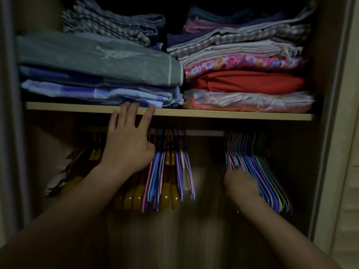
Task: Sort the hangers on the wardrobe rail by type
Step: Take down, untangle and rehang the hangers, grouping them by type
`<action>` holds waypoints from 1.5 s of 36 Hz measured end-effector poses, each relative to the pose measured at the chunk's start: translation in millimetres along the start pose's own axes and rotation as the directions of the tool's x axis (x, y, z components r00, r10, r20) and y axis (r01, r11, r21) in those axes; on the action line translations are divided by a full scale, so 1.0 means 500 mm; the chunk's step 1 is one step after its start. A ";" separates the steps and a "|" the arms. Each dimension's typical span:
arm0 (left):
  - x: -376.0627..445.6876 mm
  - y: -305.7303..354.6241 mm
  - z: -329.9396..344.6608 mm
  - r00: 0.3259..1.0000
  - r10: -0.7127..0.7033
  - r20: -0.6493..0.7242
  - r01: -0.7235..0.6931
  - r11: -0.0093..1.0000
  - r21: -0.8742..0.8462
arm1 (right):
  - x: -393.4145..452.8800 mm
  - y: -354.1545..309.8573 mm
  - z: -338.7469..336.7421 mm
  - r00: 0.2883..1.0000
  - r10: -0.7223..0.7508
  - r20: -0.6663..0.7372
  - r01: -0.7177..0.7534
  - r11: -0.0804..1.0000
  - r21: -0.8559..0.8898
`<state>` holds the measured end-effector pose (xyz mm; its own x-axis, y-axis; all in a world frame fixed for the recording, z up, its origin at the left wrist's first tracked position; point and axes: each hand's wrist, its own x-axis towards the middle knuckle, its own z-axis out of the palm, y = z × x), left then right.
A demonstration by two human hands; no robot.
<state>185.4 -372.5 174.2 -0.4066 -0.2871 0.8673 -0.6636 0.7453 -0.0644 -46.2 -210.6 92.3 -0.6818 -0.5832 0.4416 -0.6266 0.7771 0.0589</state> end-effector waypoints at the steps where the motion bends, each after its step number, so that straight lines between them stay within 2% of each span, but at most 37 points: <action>1: 0.000 -0.001 0.000 1.000 0.002 0.000 -0.002 1.000 -0.005 | -0.007 -0.002 -0.010 0.999 0.018 -0.031 -0.017 0.999 0.032; 3: 0.000 -0.002 0.001 1.000 0.004 0.002 -0.004 1.000 -0.006 | -0.017 -0.009 -0.021 0.990 0.033 -0.136 -0.014 0.990 0.141; 5: -0.001 -0.001 0.003 1.000 0.002 0.001 -0.002 1.000 -0.002 | -0.018 -0.022 -0.018 0.980 -0.002 -0.201 0.072 0.937 0.341; 7: 0.000 0.000 0.004 1.000 -0.002 -0.003 0.002 1.000 -0.003 | -0.013 -0.042 -0.005 0.993 -0.058 -0.105 0.107 0.820 0.562; 10: 0.000 0.000 0.007 1.000 -0.002 -0.005 0.002 1.000 -0.004 | -0.004 -0.069 0.032 0.984 -0.114 0.134 -0.044 0.578 0.815; 13: 0.001 -0.003 0.007 1.000 -0.002 -0.002 0.002 1.000 0.000 | -0.002 -0.087 0.063 0.952 -0.124 0.281 -0.225 0.340 0.913; 16: 0.000 -0.005 0.008 1.000 0.005 -0.001 -0.005 1.000 0.005 | -0.004 -0.102 0.068 0.931 -0.125 0.343 -0.323 0.155 0.934; 19: 0.000 -0.005 0.007 1.000 0.003 0.001 -0.003 1.000 0.012 | -0.004 -0.115 0.071 0.920 -0.122 0.373 -0.366 0.077 0.927; 24: 0.000 -0.002 0.005 1.000 0.000 0.005 0.000 1.000 0.006 | 0.007 -0.131 0.073 0.929 -0.076 0.361 -0.351 0.114 0.929; 26: 0.000 -0.003 0.004 1.000 0.002 0.007 -0.002 1.000 0.005 | 0.012 -0.130 0.077 0.941 -0.046 0.335 -0.324 0.162 0.932; 29: 0.000 -0.003 0.004 1.000 0.000 0.008 0.000 1.000 0.007 | 0.002 -0.126 0.068 0.976 0.018 0.216 -0.211 0.321 0.923; 32: 0.000 -0.003 0.003 1.000 0.000 0.008 0.000 1.000 -0.003 | -0.014 -0.117 0.059 0.997 0.077 -0.029 -0.019 0.560 0.828; 34: 0.000 -0.004 0.003 1.000 0.002 0.008 -0.002 1.000 -0.010 | -0.027 -0.107 0.053 0.980 0.084 -0.181 0.086 0.640 0.763; 37: 0.000 -0.004 0.004 1.000 0.002 0.014 -0.002 1.000 -0.013 | -0.041 -0.091 0.044 0.925 0.098 -0.368 0.202 0.693 0.692; 42: 0.005 -0.008 0.012 0.999 0.013 0.030 -0.012 1.000 -0.015 | -0.014 -0.075 0.001 0.809 0.151 -0.568 0.262 0.773 0.578; 46: 0.008 -0.011 0.012 0.998 0.029 0.054 -0.029 1.000 0.005 | 0.045 -0.081 -0.045 0.810 0.153 -0.566 0.199 0.836 0.511; 51: 0.007 -0.012 0.004 0.997 0.026 0.073 -0.028 0.999 0.027 | 0.106 -0.095 -0.046 0.953 0.111 -0.281 0.033 0.886 0.462; 54: 0.006 -0.007 0.004 0.997 0.013 0.077 -0.015 0.999 0.030 | 0.086 -0.096 -0.015 0.975 0.100 -0.199 0.003 0.887 0.461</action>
<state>185.5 -377.3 176.4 -0.4617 -0.3230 0.8261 -0.6760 0.7311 -0.0920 -42.6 -271.2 115.3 -0.6522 -0.4435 0.6148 -0.7323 0.5784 -0.3596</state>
